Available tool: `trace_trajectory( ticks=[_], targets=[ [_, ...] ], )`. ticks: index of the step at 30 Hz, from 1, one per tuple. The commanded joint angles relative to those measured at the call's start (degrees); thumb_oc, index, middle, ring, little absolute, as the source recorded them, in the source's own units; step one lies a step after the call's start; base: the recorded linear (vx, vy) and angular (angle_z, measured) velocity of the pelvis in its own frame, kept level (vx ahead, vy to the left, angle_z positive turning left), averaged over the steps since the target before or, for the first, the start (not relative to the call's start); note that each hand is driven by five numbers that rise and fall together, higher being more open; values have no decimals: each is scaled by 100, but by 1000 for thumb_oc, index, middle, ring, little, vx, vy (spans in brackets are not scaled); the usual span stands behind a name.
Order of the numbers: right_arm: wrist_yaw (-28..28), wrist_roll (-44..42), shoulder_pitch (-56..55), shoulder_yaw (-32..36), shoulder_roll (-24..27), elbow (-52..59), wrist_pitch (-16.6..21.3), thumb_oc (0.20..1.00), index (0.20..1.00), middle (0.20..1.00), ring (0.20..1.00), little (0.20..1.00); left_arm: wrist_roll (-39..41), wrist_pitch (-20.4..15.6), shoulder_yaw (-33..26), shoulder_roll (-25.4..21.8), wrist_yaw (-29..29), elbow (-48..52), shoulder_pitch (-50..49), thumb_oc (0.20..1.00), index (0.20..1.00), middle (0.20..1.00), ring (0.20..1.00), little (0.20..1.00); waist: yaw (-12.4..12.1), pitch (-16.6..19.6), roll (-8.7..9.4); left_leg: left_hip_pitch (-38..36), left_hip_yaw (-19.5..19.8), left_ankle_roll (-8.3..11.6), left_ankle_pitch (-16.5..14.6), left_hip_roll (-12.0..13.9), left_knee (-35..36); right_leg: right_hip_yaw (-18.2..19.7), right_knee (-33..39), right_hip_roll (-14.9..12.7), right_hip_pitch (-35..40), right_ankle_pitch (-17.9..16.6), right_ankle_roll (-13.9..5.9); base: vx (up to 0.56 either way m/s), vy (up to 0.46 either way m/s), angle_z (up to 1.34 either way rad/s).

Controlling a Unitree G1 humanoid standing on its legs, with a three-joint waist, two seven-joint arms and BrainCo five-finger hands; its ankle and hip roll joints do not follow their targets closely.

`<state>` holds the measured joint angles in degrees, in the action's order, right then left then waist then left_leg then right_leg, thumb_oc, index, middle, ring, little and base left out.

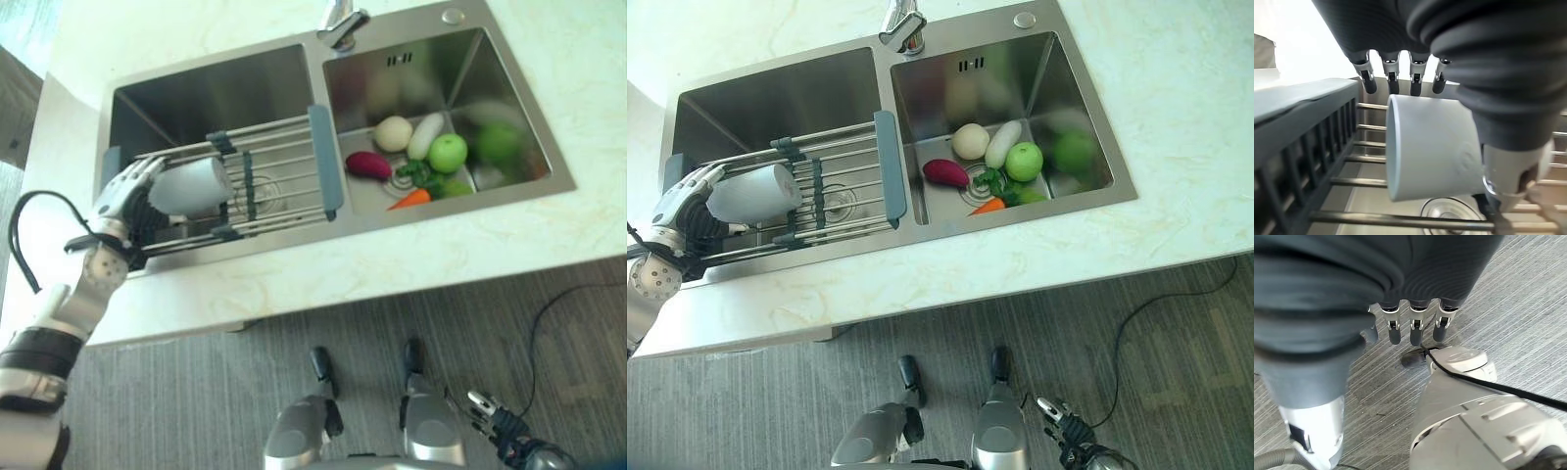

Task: Place the dishes in the dishwasher.

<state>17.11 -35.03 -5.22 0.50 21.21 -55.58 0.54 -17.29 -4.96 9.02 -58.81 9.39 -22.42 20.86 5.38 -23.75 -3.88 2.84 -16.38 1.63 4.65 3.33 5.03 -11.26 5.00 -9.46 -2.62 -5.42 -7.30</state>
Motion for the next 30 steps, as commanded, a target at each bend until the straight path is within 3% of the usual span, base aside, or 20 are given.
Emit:
trace_trajectory(
  ticks=[1,13,19,30],
  targets=[
    [21,-241,22,-70,80,59,9,1000,1000,1000,1000,1000,-170,67,-149,-248,231,-346,374,1000,1000,1000,1000,1000,42,61,-59,239,276,50,-674,25,-627,93,-823,-310,-448,487,-308,0,0,0],
    [101,-312,128,-69,130,77,51,1000,1000,1000,1000,1000,-230,3,149,-299,212,-487,809,1000,1000,1000,1000,1000,76,-163,25,465,250,10,-696,55,-811,152,-1067,-314,-766,479,-301,0,-4,-3],
    [96,-327,187,-81,173,105,68,1000,1000,1000,1000,1000,-283,30,389,-323,-241,-462,1026,1000,1000,1000,1000,1000,128,-262,11,526,205,9,-708,65,-883,186,-1118,-338,-855,459,-307,-4,4,-2],
    [198,-369,244,13,303,106,153,1000,1000,1000,1000,1000,58,423,801,-348,-1613,-602,1207,1000,1000,1000,1000,1000,194,-424,-35,565,164,5,-730,66,-939,166,-1198,-391,-951,437,-339,-15,3,-4]
  ],
)
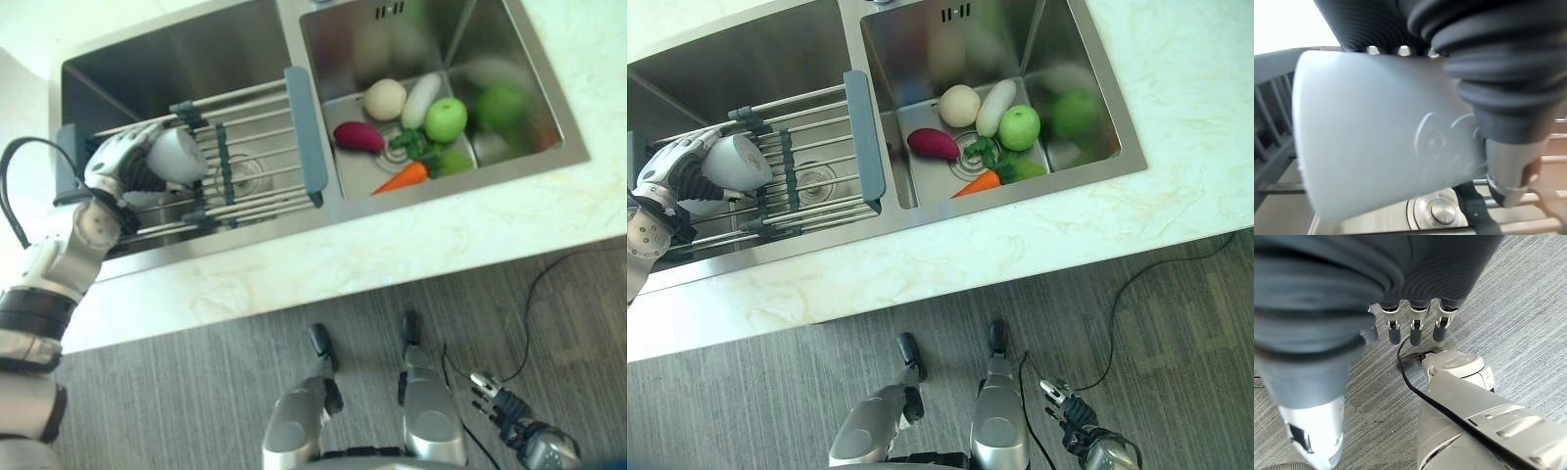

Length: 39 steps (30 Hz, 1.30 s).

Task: Place the dishes in the dishwasher.

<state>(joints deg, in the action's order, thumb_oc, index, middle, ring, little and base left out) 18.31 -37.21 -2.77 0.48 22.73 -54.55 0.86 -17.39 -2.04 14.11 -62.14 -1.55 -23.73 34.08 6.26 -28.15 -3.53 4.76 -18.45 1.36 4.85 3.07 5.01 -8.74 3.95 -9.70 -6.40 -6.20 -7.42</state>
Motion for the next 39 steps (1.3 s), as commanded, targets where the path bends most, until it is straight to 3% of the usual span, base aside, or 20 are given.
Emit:
trace_trajectory(
  ticks=[1,7,16,26,39],
  targets=[
    [67,-144,12,10,164,11,126,1000,1000,1000,1000,1000,89,144,331,-18,-652,-480,-132,200,200,200,200,200,109,16,-86,365,361,33,-748,92,-936,-93,-1094,-377,-572,510,-328,0,0,0],
    [44,-231,79,59,258,0,132,1000,1000,1000,1000,1000,250,29,583,-244,-1332,-415,-9,200,200,200,200,200,115,10,-132,363,328,36,-739,90,-896,-118,-1069,-392,-575,491,-339,-9,22,0],
    [89,-303,133,54,303,-5,172,1000,1000,1000,1000,1000,-69,374,761,-424,-1688,-450,114,200,200,200,200,200,97,13,-143,377,339,32,-736,94,-878,-139,-1076,-384,-603,486,-347,0,0,0],
    [119,-288,104,35,241,-109,254,1000,1000,1000,1000,1000,-369,-362,658,-570,-735,-263,79,200,200,200,200,200,45,96,-159,330,359,15,-746,62,-816,-185,-1049,-400,-539,507,-351,-2,-2,2],
    [-8,-170,-120,143,107,-273,130,1000,1000,1000,1000,1000,-1230,-818,-148,-1200,-646,807,-303,200,200,200,200,200,-138,674,-350,-151,378,52,-793,-30,-609,-516,-802,-439,128,641,-378,19,-31,9]
  ],
)
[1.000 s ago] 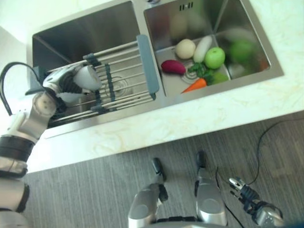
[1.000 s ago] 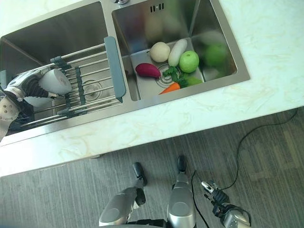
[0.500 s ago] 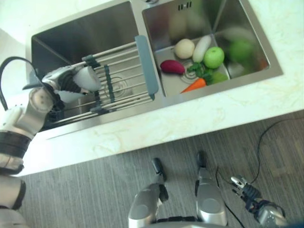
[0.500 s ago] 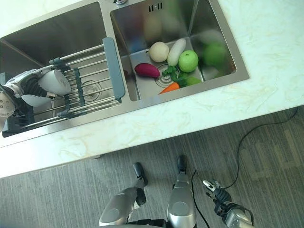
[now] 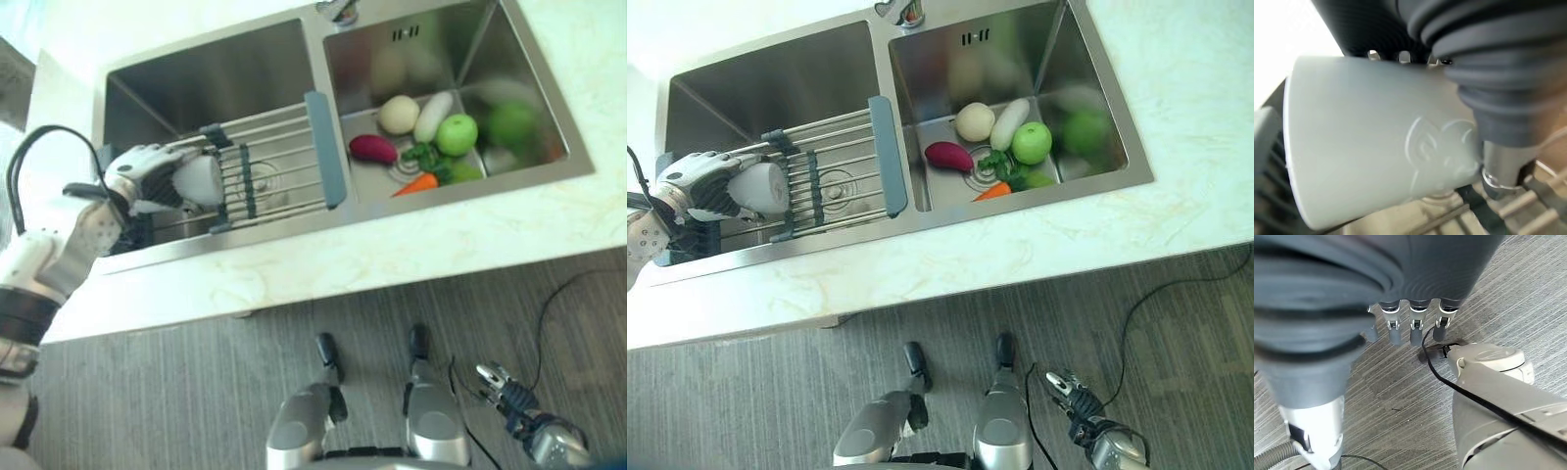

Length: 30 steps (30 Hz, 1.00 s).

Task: Place the dishes in the dishwasher.

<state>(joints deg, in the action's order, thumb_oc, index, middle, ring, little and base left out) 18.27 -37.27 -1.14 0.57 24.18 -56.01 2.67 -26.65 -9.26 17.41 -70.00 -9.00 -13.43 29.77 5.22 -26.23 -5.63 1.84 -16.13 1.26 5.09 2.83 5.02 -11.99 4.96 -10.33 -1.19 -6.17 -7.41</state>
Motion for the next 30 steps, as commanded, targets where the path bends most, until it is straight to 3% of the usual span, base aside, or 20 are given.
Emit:
trace_trajectory(
  ticks=[1,6,13,15,17,19,20,22,24,27,29,30],
  targets=[
    [-17,-162,-295,138,-40,-141,-58,1000,1000,1000,1000,1000,-335,-110,-518,-448,94,-184,93,200,200,200,200,200,-43,508,-154,120,147,62,-824,-9,-614,-209,-900,-383,-362,647,-380,34,-33,11],
    [-72,-229,-400,221,-80,-384,-163,1000,1000,1000,1000,1000,-580,-233,-866,-920,57,180,-166,200,200,200,200,200,-155,843,-306,-138,152,70,-886,-44,-601,-377,-840,-404,-3,741,-384,35,-42,14],
    [-142,-231,-450,366,-131,-714,-320,1000,1000,1000,1000,1000,-403,86,-1131,-1493,-98,573,-158,200,200,200,200,200,-315,1258,-469,-451,182,103,-899,-29,-542,-556,-792,-358,435,899,-338,21,-64,15],
    [-178,-168,-467,383,-168,-794,-326,1000,1000,1000,1000,1000,-168,227,-1399,-1640,46,630,-335,200,200,200,200,200,-418,1392,-482,-534,223,115,-896,-9,-544,-623,-771,-322,573,944,-300,-30,-121,15],
    [-178,-7,-450,410,-237,-891,-335,1000,1000,1000,1000,1000,165,453,-2209,-1711,323,743,-980,200,200,200,200,200,-624,1535,-426,-602,329,144,-898,52,-584,-724,-747,-241,735,1022,-227,-114,-200,27],
    [-167,132,-392,402,-282,-924,-320,1000,1000,1000,1000,1000,354,709,-3348,-1567,776,866,-2049,200,200,200,200,200,-837,1609,-325,-633,505,182,-888,137,-608,-792,-705,-102,854,1105,-119,-146,-216,35],
    [-167,132,-392,402,-282,-924,-320,1000,1000,1000,1000,1000,354,709,-3348,-1567,776,866,-2049,200,200,200,200,200,-837,1609,-325,-633,505,182,-888,137,-608,-792,-705,-102,854,1105,-119,-131,-198,29],
    [-167,227,-318,394,-243,-911,-345,1000,1000,1000,1000,1000,435,732,-4539,-1142,1293,1008,-3332,200,200,200,200,200,-1028,1651,-252,-633,747,249,-861,208,-651,-797,-669,80,911,1209,14,-135,-221,23],
    [-130,340,-262,336,-178,-915,-355,1000,1000,1000,1000,1000,561,647,-5239,-739,1685,1074,-4205,200,200,200,200,200,-1167,1660,-211,-586,842,360,-755,304,-666,-883,-657,202,949,1280,116,-127,-209,21],
    [-116,349,-233,362,-107,-994,-273,1000,1000,1000,1000,1000,819,285,-5524,-303,2124,1060,-4621,200,200,200,200,200,-1273,1620,-197,-392,547,662,-200,616,-378,-1240,-520,320,1094,1298,165,-176,-183,53],
    [-212,280,-209,377,-74,-1024,-260,1000,1000,1000,1000,1000,956,119,-5441,-114,2134,1029,-4568,200,200,200,200,200,-1309,1589,-144,-300,448,788,-168,708,-393,-1388,-483,292,1178,1369,146,-202,-85,157],
    [-287,206,-193,427,-63,-1025,-276,1000,1000,1000,1000,1000,957,56,-5290,42,2187,1008,-4474,200,200,200,200,200,-1318,1577,-103,-270,382,744,-274,691,-586,-1550,-526,233,1123,1327,143,-305,-20,141]
  ],
)
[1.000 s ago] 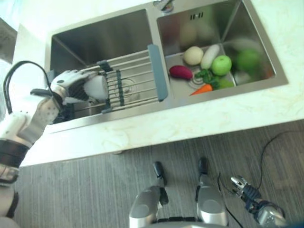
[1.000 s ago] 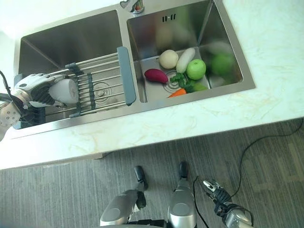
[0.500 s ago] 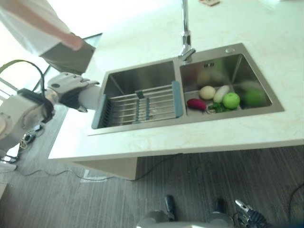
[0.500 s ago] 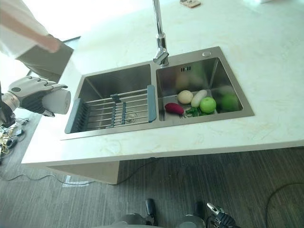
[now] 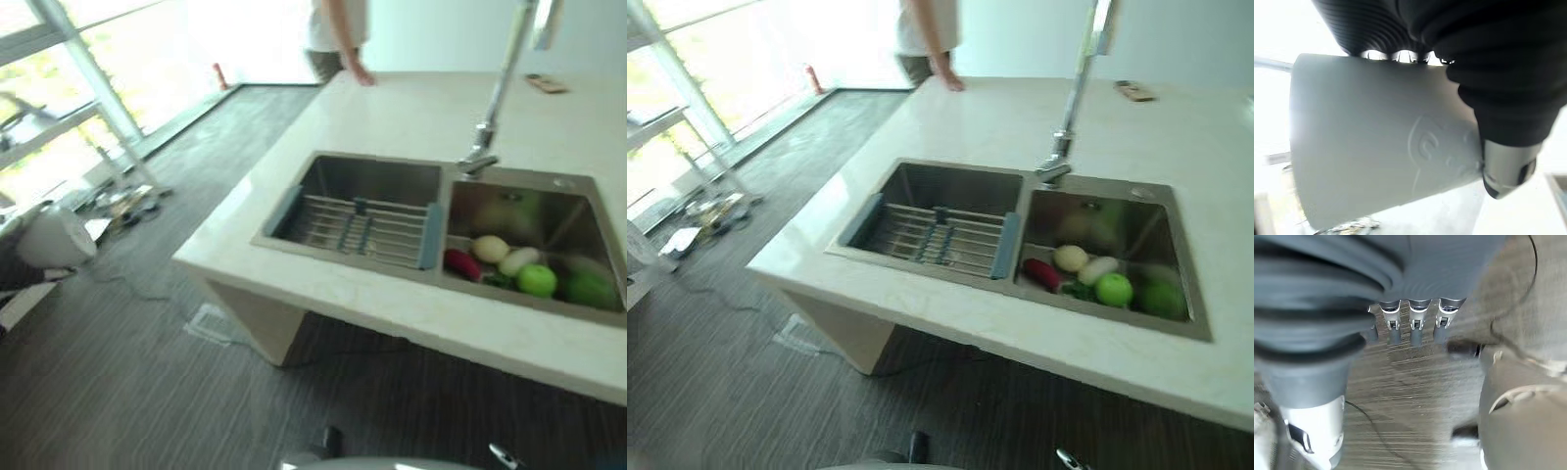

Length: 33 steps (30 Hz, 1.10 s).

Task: Place the dishes in the dishwasher.

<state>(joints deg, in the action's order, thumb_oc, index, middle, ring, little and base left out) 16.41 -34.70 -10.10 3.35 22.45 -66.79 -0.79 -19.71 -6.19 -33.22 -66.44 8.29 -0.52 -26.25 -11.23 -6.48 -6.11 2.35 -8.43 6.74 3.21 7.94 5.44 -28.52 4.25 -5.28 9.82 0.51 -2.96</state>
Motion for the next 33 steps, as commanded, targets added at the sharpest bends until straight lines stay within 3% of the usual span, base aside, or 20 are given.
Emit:
trace_trajectory(
  ticks=[1,4,7,9,10,14,15,16,18,19,20,21,22,23,25,28,29,32,33],
  targets=[
    [-135,-89,720,175,116,44,53,1000,1000,1000,1000,1000,231,-251,-117,-230,532,-298,1185,200,200,200,200,200,328,-395,-28,-321,-437,150,-187,152,-777,25,-502,-313,-27,640,-303,-328,18,84],
    [-8,-167,640,460,42,-78,68,1000,1000,1000,1000,1000,-38,-291,427,202,934,-348,1635,200,200,200,200,200,467,-348,197,-414,-1034,-197,-947,59,-1849,-338,-708,-564,-251,489,-243,-378,144,95],
    [275,-344,510,595,-38,-216,33,1000,1000,1000,1000,1000,-181,-542,707,393,1070,-377,1955,200,200,200,200,200,643,-284,245,-624,-1664,-266,-1103,175,-2128,-743,-852,-686,-379,400,-207,-219,234,144],
    [486,-203,437,612,-108,-299,262,1000,1000,1000,1000,1000,-164,-767,997,412,1080,-399,2266,200,200,200,200,200,774,-245,178,-847,-1904,-404,-1266,37,-1692,-987,-1073,-848,-494,319,-265,-122,411,186],
    [483,-186,423,558,-212,-254,397,1000,1000,1000,1000,1000,-129,-991,1167,470,1105,-354,2455,200,200,200,200,200,782,-248,162,-963,-1849,-460,-1320,-92,-1514,-1037,-1189,-977,-574,216,-348,-36,425,189],
    [602,-12,546,360,-398,-118,459,1000,1000,1000,1000,1000,-196,-1232,1501,793,1228,186,2678,200,200,200,200,200,551,-243,132,-1023,-1364,-629,-1408,-481,-1165,-1016,-1348,-1239,-617,40,-494,12,347,108],
    [591,126,616,162,-539,88,496,1000,1000,1000,1000,1000,-322,-1220,1651,1026,1068,648,2688,200,200,200,200,200,374,-270,131,-983,-1126,-766,-1428,-634,-1103,-1034,-1680,-1429,-570,-2,-543,53,349,77],
    [596,139,616,151,-547,107,499,1000,1000,1000,1000,1000,-338,-1186,1665,1049,1056,688,2689,200,200,200,200,200,368,-274,132,-984,-1100,-786,-1433,-655,-1097,-1026,-1738,-1458,-580,-2,-560,88,382,93],
    [554,97,662,-51,-572,358,419,1000,1000,1000,1000,1000,-599,-1016,1898,1264,1037,850,2729,200,200,200,200,200,404,-346,118,-1026,-846,-978,-1413,-785,-955,-571,-2484,-1548,-747,-17,-633,67,214,80],
    [545,89,663,-85,-572,411,387,1000,1000,1000,1000,1000,-626,-981,1996,1283,1014,861,2778,200,200,200,200,200,494,-392,130,-1036,-677,-1027,-1405,-845,-921,-153,-2655,-1452,-881,-4,-671,35,72,79],
    [551,62,656,-93,-570,420,377,1000,1000,1000,1000,1000,-626,-1015,2035,1277,1009,849,2813,200,200,200,200,200,527,-407,137,-1033,-610,-1047,-1407,-865,-913,20,-2701,-1393,-940,37,-681,28,-52,77],
    [585,-101,618,-130,-560,402,432,1000,1000,1000,1000,1000,-581,-1152,2181,1223,971,773,2959,200,200,200,200,200,690,-436,160,-997,-321,-1085,-1384,-895,-887,654,-2662,-1015,-1078,281,-654,37,-139,119],
    [640,-185,592,-175,-541,353,509,1000,1000,1000,1000,1000,-529,-1213,2337,1167,907,714,3127,200,200,200,200,200,817,-431,174,-964,-104,-1059,-1311,-873,-819,1083,-2408,-665,-1041,604,-568,5,-259,138],
    [719,-198,575,-189,-497,294,583,1000,1000,1000,1000,1000,-446,-1195,2577,1100,796,645,3410,200,200,200,200,200,936,-409,196,-864,74,-973,-1110,-828,-754,1360,-1787,-411,-900,671,-422,60,-279,191],
    [760,-156,561,-165,-439,228,472,1000,1000,1000,1000,1000,-155,-1167,2805,903,546,559,3755,200,200,200,200,200,1098,-383,253,-868,363,-958,-1170,-869,-757,1801,-1640,-310,-977,596,-522,111,-271,228],
    [921,19,639,-235,-254,16,240,1000,1000,1000,1000,1000,105,-1123,2764,867,301,620,3754,200,200,200,200,200,969,-281,276,-771,248,-671,-912,-619,-634,1561,-1204,-116,-661,776,-318,65,-384,147],
    [968,103,690,-271,-164,-93,173,1000,1000,1000,1000,1000,291,-1018,2596,871,107,881,3604,200,200,200,200,200,857,-264,262,-730,238,-458,-728,-465,-516,1393,-1025,2,-478,864,-227,52,-368,95],
    [894,123,711,-294,-114,-107,187,1000,1000,1000,1000,1000,564,-1025,2457,822,-101,1040,3558,200,200,200,200,200,809,-262,224,-557,170,-306,-542,-351,-517,1252,-992,55,-444,911,-152,-22,-192,80],
    [700,-104,691,-251,-67,-36,110,1000,1000,1000,1000,1000,792,-1281,2443,841,-268,1059,3619,200,200,200,200,200,874,-345,204,-410,-233,-178,-429,-206,-655,971,-1026,4,-362,981,-101,-113,-106,88]
  ],
)
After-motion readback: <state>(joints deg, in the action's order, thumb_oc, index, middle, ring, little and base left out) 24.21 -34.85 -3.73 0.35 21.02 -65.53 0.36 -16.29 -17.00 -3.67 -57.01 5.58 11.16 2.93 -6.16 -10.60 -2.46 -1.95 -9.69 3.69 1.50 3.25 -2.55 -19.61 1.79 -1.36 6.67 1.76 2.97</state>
